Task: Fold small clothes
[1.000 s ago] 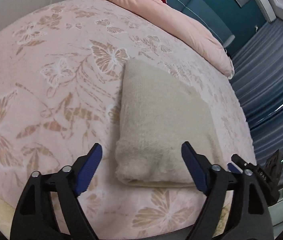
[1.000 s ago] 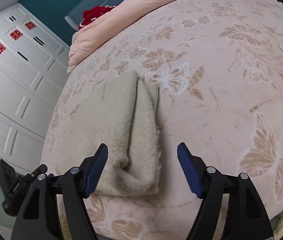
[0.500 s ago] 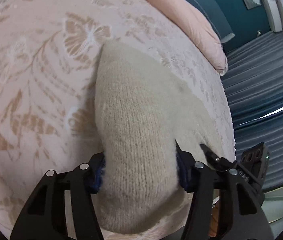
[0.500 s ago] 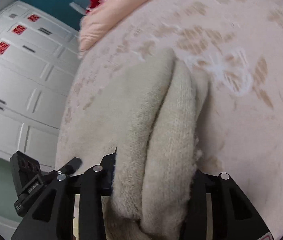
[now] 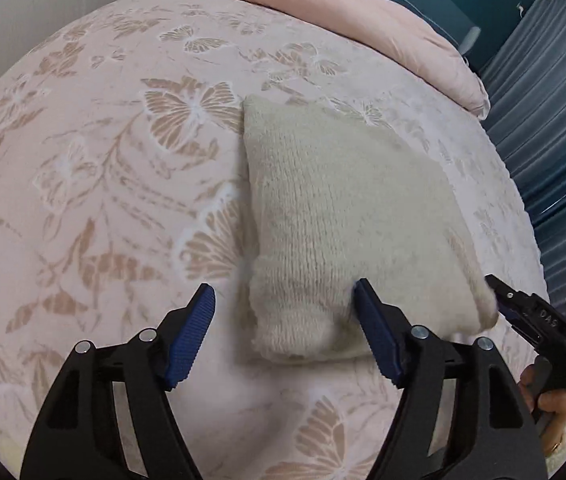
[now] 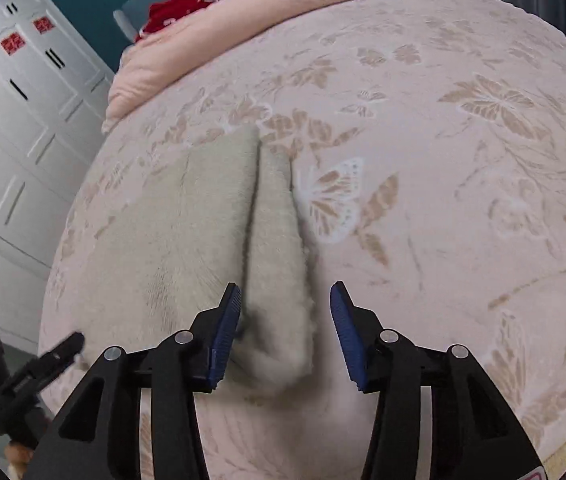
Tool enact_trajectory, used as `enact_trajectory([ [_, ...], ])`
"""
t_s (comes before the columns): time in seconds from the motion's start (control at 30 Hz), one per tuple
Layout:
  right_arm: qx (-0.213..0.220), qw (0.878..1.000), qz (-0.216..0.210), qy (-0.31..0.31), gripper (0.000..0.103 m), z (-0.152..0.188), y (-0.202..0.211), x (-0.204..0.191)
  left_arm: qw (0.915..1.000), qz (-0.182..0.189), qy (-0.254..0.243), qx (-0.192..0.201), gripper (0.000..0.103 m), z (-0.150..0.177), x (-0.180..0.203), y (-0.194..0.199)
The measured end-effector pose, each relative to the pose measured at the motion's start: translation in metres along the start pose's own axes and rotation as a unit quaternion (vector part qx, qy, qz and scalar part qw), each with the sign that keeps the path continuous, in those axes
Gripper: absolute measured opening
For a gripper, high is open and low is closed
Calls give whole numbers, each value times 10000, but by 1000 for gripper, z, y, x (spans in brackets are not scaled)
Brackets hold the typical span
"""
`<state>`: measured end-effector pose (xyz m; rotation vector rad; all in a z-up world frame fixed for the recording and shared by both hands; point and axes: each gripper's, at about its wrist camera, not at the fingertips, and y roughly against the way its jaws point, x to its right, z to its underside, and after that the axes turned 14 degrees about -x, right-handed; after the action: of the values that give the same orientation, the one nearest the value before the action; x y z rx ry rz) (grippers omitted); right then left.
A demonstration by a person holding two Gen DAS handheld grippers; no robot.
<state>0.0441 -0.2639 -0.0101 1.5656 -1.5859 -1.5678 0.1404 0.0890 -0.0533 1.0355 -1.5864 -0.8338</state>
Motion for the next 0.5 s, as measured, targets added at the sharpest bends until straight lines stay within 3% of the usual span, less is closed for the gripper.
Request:
enact_trajectory([
  [0.07,97,9989,-280,360,30,2,19,-18,9997,-126,188,125,71,9,-4,16],
  [0.17,-106,9950,-414,908,24,2,15,-54,9993,-88,219,305,79,15,2,31],
  [0.23,-414,9910,-85,1267,24,6,-17,-70,9990,-320,123,292,79,17,13,32],
  [0.3,-1217,9831,341,1328,23,14,-72,-67,9979,-591,-29,260,79,20,23,34],
  [0.33,-1387,9813,471,1248,17,20,-85,-63,9975,-655,-98,261,79,22,26,36],
  [0.43,-975,9847,401,1391,22,22,-59,-88,9955,-851,-272,324,87,30,28,47],
  [0.5,-909,9817,-48,1674,22,18,-43,-117,9939,-981,-342,381,87,36,22,54],
])
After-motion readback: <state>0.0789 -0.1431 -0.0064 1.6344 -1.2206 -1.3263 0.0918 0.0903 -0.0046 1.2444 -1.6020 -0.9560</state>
